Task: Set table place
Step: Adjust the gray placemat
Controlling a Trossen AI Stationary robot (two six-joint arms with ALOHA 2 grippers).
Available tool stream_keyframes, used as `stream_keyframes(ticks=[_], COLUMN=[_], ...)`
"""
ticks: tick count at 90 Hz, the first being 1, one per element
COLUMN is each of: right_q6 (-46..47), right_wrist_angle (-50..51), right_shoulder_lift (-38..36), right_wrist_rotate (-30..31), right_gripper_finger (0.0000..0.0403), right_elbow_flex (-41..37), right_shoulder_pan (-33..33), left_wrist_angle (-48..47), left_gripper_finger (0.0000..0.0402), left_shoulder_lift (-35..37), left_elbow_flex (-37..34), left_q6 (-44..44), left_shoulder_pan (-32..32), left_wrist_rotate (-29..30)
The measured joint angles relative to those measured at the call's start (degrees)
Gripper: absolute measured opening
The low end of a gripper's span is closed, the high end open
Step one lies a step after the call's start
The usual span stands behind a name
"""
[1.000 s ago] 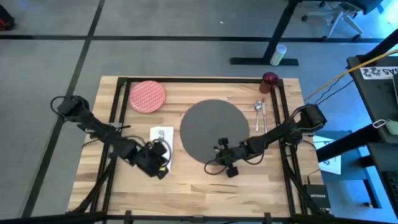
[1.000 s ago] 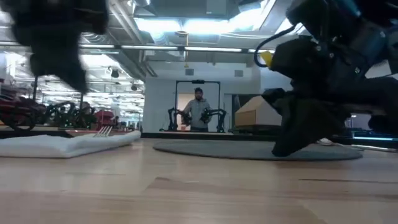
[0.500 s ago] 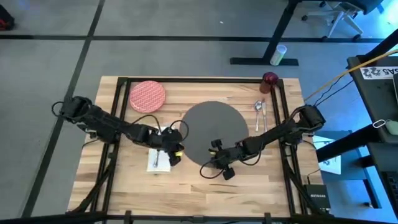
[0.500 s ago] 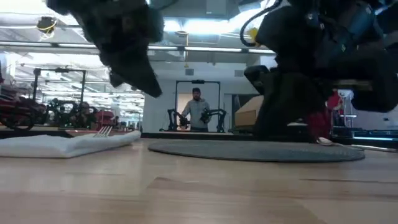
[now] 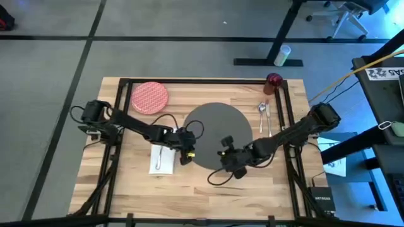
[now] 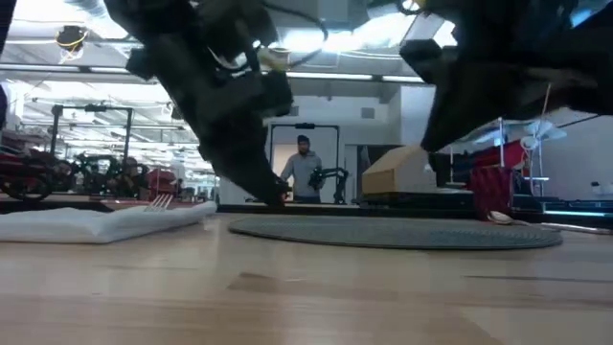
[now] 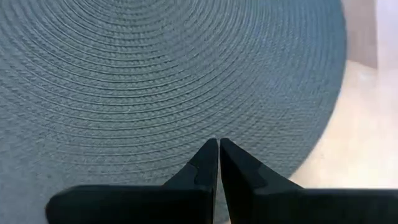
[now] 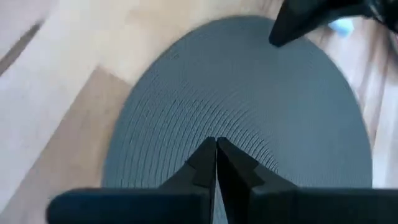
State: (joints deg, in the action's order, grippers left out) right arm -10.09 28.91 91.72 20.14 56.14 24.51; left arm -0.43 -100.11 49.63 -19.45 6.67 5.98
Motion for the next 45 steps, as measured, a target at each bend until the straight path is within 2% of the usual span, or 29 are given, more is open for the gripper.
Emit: stream_keyframes(ticks=[16, 45], right_q6=[2.6, 6.8], right_wrist_angle=[4.8, 8.3], right_shoulder_lift=[-0.1, -0.1], right_wrist_rotate=[2.3, 2.9], right_gripper_finger=[0.0000, 0.0000], right_elbow_flex=[0.0, 0.0], right_shoulder_pan=[-0.2, -0.2], left_wrist_angle=[-3.0, -4.1], left_gripper_finger=[0.0000, 0.0000], left_shoulder_lift=[-0.7, -0.4], left_elbow_flex=[-0.1, -2.3], left_q6=[-0.7, -6.5], left_shoulder_pan=[0.6, 7.4], left_wrist_rotate=[0.0, 0.5])
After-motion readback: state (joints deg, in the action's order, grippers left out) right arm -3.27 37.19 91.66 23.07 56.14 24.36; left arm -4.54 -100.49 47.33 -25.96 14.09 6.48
